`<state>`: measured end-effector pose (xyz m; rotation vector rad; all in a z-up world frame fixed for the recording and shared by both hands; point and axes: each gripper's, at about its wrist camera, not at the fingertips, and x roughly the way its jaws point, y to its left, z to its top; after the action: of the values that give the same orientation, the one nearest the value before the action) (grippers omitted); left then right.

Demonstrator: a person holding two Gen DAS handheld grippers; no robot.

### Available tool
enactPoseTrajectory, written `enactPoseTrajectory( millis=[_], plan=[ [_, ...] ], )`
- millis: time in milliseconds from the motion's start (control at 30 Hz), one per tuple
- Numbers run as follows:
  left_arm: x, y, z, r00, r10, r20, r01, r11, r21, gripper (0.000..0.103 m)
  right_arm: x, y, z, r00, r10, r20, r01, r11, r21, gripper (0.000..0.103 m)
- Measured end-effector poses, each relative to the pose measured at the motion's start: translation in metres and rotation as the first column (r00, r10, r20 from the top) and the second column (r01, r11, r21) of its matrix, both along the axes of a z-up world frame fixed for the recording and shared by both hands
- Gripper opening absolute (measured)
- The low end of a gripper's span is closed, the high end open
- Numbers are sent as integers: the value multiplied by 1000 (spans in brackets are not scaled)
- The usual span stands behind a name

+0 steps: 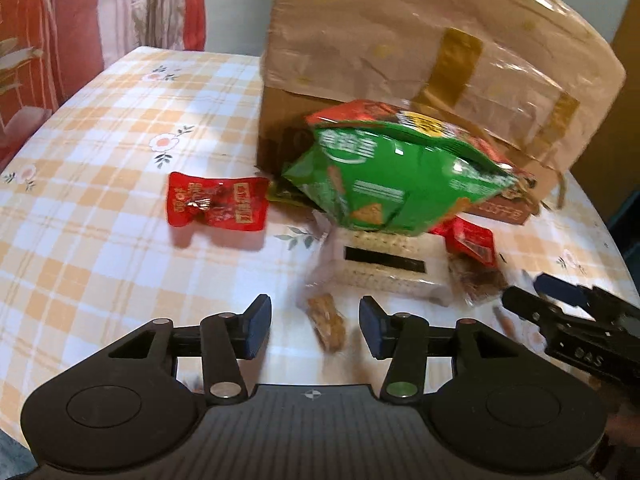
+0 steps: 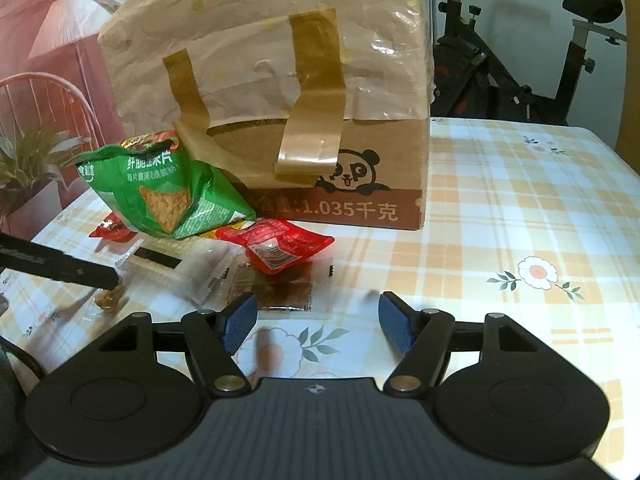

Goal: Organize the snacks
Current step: 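Grasp the small clear nut packet with the left gripper while the right tool approaches the red sachet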

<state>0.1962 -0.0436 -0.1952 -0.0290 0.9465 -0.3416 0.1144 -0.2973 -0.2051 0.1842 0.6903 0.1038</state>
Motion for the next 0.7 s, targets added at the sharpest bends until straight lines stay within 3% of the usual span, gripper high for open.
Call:
enactPoseTrajectory(
  millis=[333, 367, 400, 700],
  plan=[
    [-6, -12, -13, 999, 6, 40, -7, 999, 47, 40, -3, 3, 0, 999, 29, 21, -29, 1000, -9, 70],
    [-6, -13, -13, 999, 3, 44, -6, 998, 57, 35, -3, 2, 0, 999, 28, 20, -28, 1000, -8, 70],
    [-6, -12, -13, 999, -4, 43, 2, 999, 49, 18, -3, 2, 0, 999, 26, 20, -26, 1000, -7, 70],
    [-10, 1, -4, 997, 26, 72, -25, 1000, -10, 18, -3, 1, 0, 1000, 20, 12, -20, 1000, -4, 70]
  ],
)
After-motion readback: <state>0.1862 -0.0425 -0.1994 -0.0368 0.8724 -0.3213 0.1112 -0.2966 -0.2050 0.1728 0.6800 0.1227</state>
